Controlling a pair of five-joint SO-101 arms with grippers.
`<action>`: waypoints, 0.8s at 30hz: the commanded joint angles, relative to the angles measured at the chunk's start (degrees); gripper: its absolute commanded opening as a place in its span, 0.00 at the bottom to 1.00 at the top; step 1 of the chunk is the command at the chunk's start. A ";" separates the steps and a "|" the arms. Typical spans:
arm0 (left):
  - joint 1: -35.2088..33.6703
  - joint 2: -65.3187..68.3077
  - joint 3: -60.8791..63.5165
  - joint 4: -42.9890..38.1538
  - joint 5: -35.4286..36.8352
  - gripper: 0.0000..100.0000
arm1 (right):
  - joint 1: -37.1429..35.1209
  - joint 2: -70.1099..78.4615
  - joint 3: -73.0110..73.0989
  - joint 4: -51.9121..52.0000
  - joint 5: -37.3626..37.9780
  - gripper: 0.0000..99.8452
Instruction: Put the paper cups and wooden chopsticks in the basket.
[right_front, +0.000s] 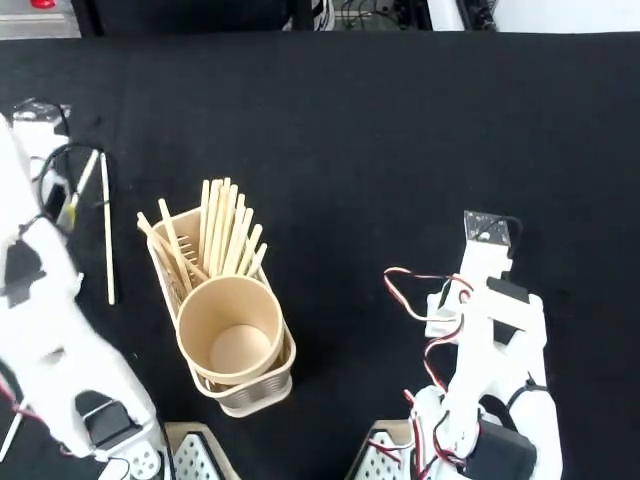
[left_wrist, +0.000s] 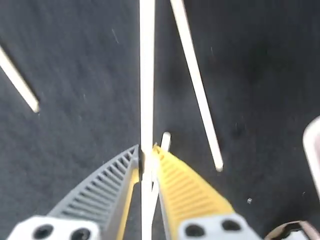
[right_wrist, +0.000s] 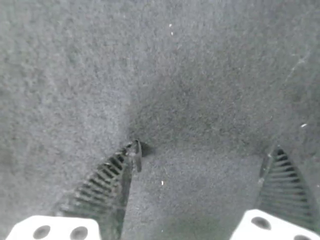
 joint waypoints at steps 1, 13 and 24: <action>-5.85 -19.78 25.80 -11.78 -7.56 0.03 | 0.70 -0.57 0.04 0.00 0.35 0.38; -16.04 -23.56 56.04 -33.93 -20.31 0.03 | 0.79 -0.57 0.04 0.00 0.35 0.38; -14.55 -24.09 48.92 -23.91 -18.55 0.17 | 0.79 -0.57 0.04 0.00 0.35 0.38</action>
